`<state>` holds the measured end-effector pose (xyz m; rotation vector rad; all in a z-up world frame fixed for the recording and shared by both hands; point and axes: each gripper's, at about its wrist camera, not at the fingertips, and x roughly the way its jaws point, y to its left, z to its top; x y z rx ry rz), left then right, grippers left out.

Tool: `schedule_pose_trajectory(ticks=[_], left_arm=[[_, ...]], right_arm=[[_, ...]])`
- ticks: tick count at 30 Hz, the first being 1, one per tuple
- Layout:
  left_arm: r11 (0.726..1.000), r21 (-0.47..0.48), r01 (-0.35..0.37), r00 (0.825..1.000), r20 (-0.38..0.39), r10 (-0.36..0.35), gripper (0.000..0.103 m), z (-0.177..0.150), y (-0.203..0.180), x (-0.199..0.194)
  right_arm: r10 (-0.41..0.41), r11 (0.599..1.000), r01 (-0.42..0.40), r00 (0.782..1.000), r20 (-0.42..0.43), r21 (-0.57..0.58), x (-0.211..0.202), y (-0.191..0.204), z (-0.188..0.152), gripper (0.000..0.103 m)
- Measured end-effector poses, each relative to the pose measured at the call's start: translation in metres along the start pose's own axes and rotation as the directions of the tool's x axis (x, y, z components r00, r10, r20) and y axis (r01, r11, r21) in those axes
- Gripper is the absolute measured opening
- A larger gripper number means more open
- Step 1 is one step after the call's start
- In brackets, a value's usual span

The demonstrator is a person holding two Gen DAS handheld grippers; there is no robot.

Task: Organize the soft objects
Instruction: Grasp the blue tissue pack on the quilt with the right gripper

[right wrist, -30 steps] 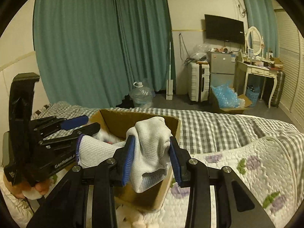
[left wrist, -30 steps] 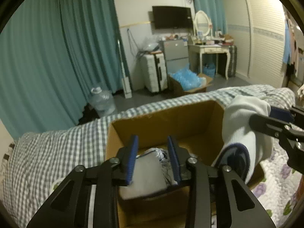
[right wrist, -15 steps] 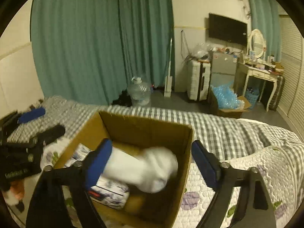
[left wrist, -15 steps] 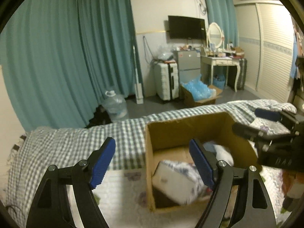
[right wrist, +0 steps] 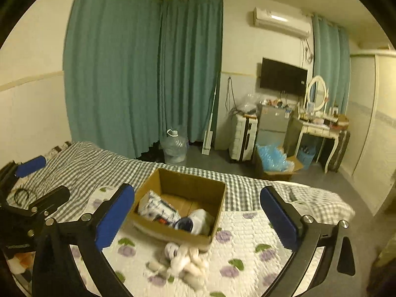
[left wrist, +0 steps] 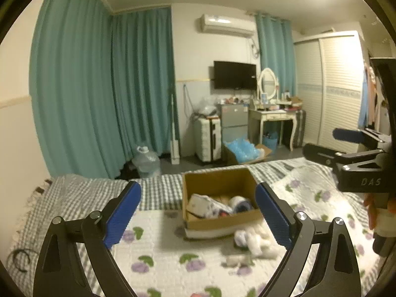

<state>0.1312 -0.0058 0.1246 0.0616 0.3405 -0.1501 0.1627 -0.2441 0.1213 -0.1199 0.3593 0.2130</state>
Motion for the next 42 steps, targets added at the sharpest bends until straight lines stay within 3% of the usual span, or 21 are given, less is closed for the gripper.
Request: schedule_pose_trajectory(ticks=[4,9,15,20,23,26,28,30,34,36,39,42], left_arm=[[1.0,0.014,-0.018,0.999,0.032,0.017,0.095,-0.012,-0.013,-0.045],[1.0,0.005,-0.019,1.0,0.012,0.019,0.095,-0.048,-0.022,-0.067],[0.998,0.035,-0.051,0.995,-0.089,0.054,0.095,-0.112,-0.035,-0.056],[0.998,0.003,-0.059,0.979,-0.194,0.059,0.095,-0.156,-0.036,-0.033],[0.996,-0.011,-0.084,0.968,-0.239,0.078,0.095,-0.175,-0.032,-0.018],[0.995,-0.026,-0.096,0.956,-0.281,0.085,0.095,-0.194,-0.029,-0.009],[0.992,-0.037,-0.122,0.948,-0.301,0.105,0.095,-0.205,-0.025,-0.004],[0.992,-0.051,-0.118,0.941,-0.324,0.095,0.095,-0.215,-0.021,0.001],[0.991,-0.094,-0.093,0.926,-0.374,0.052,0.095,-0.225,-0.013,0.011],[0.99,-0.117,-0.078,0.924,-0.38,0.028,0.095,-0.227,-0.011,0.013],[0.991,-0.125,-0.056,0.921,-0.389,0.003,0.095,-0.23,-0.011,0.015],[0.994,-0.106,-0.023,0.917,-0.399,-0.022,0.095,-0.228,-0.016,0.016]], right_arm=[[0.039,0.999,-0.039,0.999,0.02,0.001,-0.043,0.018,-0.021,0.102],[0.085,0.996,-0.084,0.995,-0.044,0.02,-0.059,0.03,-0.065,0.102],[0.121,0.992,-0.114,0.985,-0.127,0.057,-0.049,0.027,-0.132,0.102],[0.07,0.997,-0.071,0.976,-0.204,0.002,-0.021,0.033,-0.181,0.102],[0.088,0.996,-0.087,0.959,-0.27,0.016,0.002,0.035,-0.213,0.102],[0.092,0.995,-0.075,0.928,-0.362,0.06,0.028,0.032,-0.245,0.102],[0.11,0.992,-0.07,0.894,-0.435,0.108,0.043,0.028,-0.264,0.102],[0.11,0.991,-0.06,0.868,-0.484,0.118,0.054,0.028,-0.273,0.102],[0.116,0.991,-0.062,0.851,-0.512,0.121,0.063,0.029,-0.277,0.102],[0.111,0.992,-0.06,0.829,-0.548,0.11,0.071,0.032,-0.283,0.101],[0.123,0.991,-0.068,0.802,-0.584,0.115,0.079,0.034,-0.288,0.087],[0.126,0.992,-0.085,0.811,-0.571,0.098,0.075,0.035,-0.282,0.078]])
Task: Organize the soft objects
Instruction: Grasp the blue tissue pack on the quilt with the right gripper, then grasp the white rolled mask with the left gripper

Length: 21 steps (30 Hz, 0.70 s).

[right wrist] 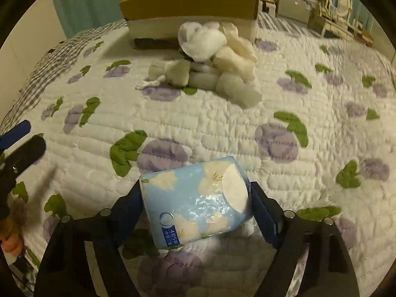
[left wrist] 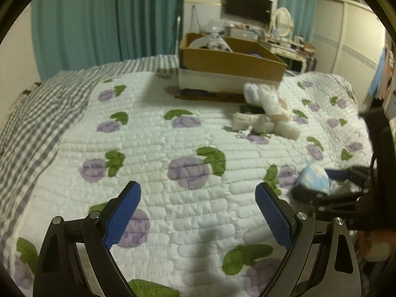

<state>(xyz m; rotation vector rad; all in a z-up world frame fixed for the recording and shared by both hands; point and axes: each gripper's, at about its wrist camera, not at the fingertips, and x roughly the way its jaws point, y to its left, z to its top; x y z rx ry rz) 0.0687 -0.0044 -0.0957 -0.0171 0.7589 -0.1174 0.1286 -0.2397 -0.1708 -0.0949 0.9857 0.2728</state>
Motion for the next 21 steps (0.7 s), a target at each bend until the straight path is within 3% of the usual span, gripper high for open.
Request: schedule_pose_trajectory(ticks=[3,6,10,14,17,21], left_arm=[[0.999,0.033,0.015,1.0,-0.017,-0.014,0.095,0.006,-0.01,0.002],[0.998,0.036,0.05,0.998,-0.031,-0.049,0.095,0.022,-0.02,0.007],[0.997,0.066,0.043,0.999,-0.011,-0.042,0.094,0.046,-0.038,0.017],[0.996,0.074,0.04,0.999,-0.035,-0.038,0.093,0.065,-0.056,0.047],[1.0,0.028,0.006,0.997,-0.08,-0.004,0.089,0.073,-0.065,0.076],[1.0,-0.017,0.014,0.99,-0.141,-0.016,0.084,0.074,-0.072,0.111]], right_arm=[[0.014,1.0,-0.013,0.998,0.064,-0.016,-0.019,-0.001,0.014,0.078],[-0.028,0.999,0.033,0.991,0.133,-0.034,-0.036,-0.01,0.038,0.078],[-0.063,0.997,0.068,0.982,0.18,-0.025,-0.041,-0.03,0.071,0.078],[-0.087,0.996,0.091,0.978,0.188,-0.01,-0.028,-0.055,0.099,0.078],[-0.087,0.996,0.086,0.98,0.178,0.011,-0.013,-0.07,0.106,0.078],[-0.076,0.997,0.07,0.986,0.148,0.042,0.004,-0.09,0.104,0.078]])
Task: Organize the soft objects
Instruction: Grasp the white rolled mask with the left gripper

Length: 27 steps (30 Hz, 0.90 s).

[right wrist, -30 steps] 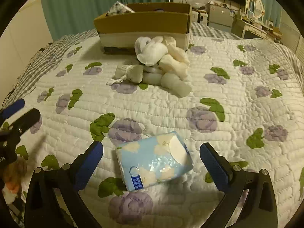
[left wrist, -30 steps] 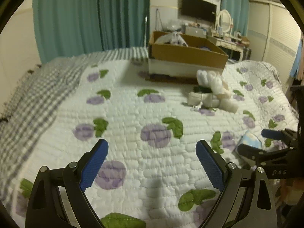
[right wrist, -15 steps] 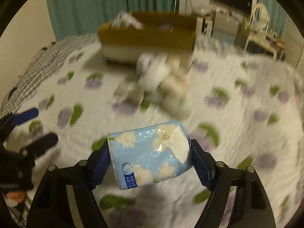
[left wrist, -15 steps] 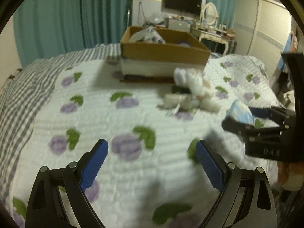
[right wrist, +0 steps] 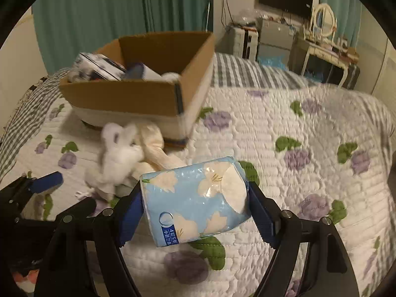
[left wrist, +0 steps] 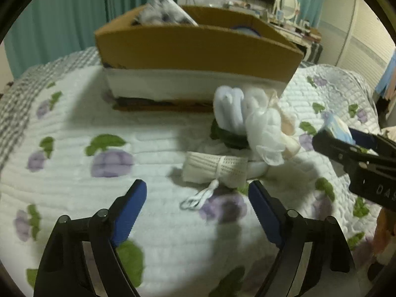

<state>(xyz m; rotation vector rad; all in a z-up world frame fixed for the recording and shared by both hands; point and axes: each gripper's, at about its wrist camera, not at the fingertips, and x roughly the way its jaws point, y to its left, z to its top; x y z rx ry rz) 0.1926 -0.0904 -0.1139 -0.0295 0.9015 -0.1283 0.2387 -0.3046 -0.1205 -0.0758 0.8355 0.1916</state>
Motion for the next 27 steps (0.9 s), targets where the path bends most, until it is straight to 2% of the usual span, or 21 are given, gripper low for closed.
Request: schedule_pose_trajectory(ticks=[2,6,8,14,22,27], left_arm=[[1.0,0.001,0.007,1.0,-0.004,-0.007,0.082,0.001,-0.002,0.009],[1.0,0.009,0.016,1.0,-0.005,-0.016,0.06,0.005,-0.004,0.021],[0.999,0.002,0.051,0.999,-0.021,-0.051,0.056,0.008,-0.002,0.027],[0.994,0.019,0.111,0.994,-0.016,-0.11,0.054,0.005,0.001,0.013],[0.993,0.073,0.091,0.995,0.04,-0.094,0.054,0.0,0.008,-0.046],[0.991,0.121,0.057,0.994,0.088,-0.068,0.054,0.006,0.01,-0.084]], right_arm=[[-0.001,1.0,0.001,1.0,-0.016,0.007,0.007,-0.004,-0.001,0.078],[0.02,0.999,-0.02,1.0,-0.014,0.036,0.011,-0.011,0.002,0.078],[0.017,0.999,-0.017,1.0,-0.013,0.035,0.011,-0.011,0.002,0.078],[0.013,1.0,-0.013,1.0,0.001,0.026,0.004,-0.008,-0.001,0.078],[0.047,0.999,-0.048,0.997,0.06,0.023,-0.037,0.007,-0.003,0.078],[0.062,0.998,-0.064,0.988,0.143,0.009,-0.082,0.015,0.016,0.078]])
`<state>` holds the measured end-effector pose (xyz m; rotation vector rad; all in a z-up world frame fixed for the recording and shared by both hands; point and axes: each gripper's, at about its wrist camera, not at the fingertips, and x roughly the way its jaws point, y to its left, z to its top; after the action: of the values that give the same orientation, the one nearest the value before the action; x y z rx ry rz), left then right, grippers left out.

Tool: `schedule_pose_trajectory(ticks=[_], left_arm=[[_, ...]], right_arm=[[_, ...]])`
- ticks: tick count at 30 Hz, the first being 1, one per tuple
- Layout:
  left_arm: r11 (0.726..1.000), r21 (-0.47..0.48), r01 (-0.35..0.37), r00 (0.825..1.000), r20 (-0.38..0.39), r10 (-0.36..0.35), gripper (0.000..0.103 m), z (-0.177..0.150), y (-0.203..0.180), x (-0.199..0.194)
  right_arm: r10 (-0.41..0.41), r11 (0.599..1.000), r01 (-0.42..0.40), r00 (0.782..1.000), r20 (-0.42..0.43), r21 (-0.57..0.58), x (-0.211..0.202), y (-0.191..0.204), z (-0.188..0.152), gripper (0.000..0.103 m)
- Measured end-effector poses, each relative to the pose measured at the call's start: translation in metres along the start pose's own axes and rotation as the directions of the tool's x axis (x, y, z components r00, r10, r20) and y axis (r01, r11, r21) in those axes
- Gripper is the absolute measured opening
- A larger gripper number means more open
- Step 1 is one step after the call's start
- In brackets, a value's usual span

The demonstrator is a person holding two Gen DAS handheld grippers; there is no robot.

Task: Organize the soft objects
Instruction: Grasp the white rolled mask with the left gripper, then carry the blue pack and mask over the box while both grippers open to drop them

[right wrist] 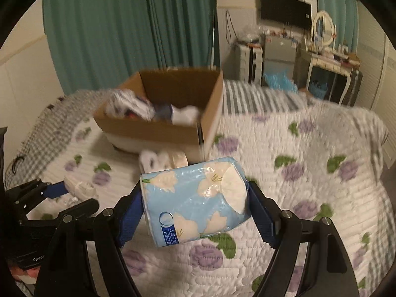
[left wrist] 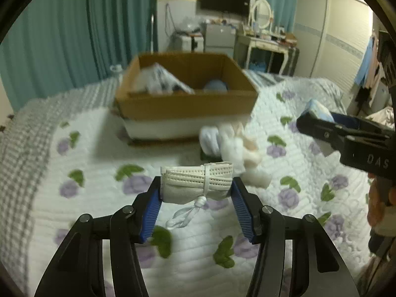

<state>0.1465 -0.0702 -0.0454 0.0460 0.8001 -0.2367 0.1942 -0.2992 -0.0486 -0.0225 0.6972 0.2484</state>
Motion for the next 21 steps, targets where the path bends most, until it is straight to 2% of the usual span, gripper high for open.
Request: schedule_pose_trajectory(ticks=[6,11,16,21], left_arm=[[0.998,0.014,-0.054,0.995,0.088,0.052,0.054,0.038,-0.002,-0.031],[0.998,0.005,-0.066,0.986,0.153,0.064,0.054,0.083,0.011,-0.042],[0.996,0.012,-0.092,0.971,0.223,0.087,0.054,0.131,0.018,-0.022],[0.994,0.03,-0.101,0.968,0.233,0.091,0.054,0.164,0.028,0.022]], right_arm=[[-0.006,0.998,0.011,0.996,0.085,-0.059,-0.028,0.017,0.048,0.078],[0.015,0.996,-0.004,0.992,0.123,-0.088,-0.025,0.028,0.094,0.078],[0.059,0.996,-0.047,0.986,0.154,-0.078,0.003,0.031,0.142,0.078],[0.069,0.997,-0.064,0.99,0.12,-0.038,0.059,0.024,0.172,0.078]])
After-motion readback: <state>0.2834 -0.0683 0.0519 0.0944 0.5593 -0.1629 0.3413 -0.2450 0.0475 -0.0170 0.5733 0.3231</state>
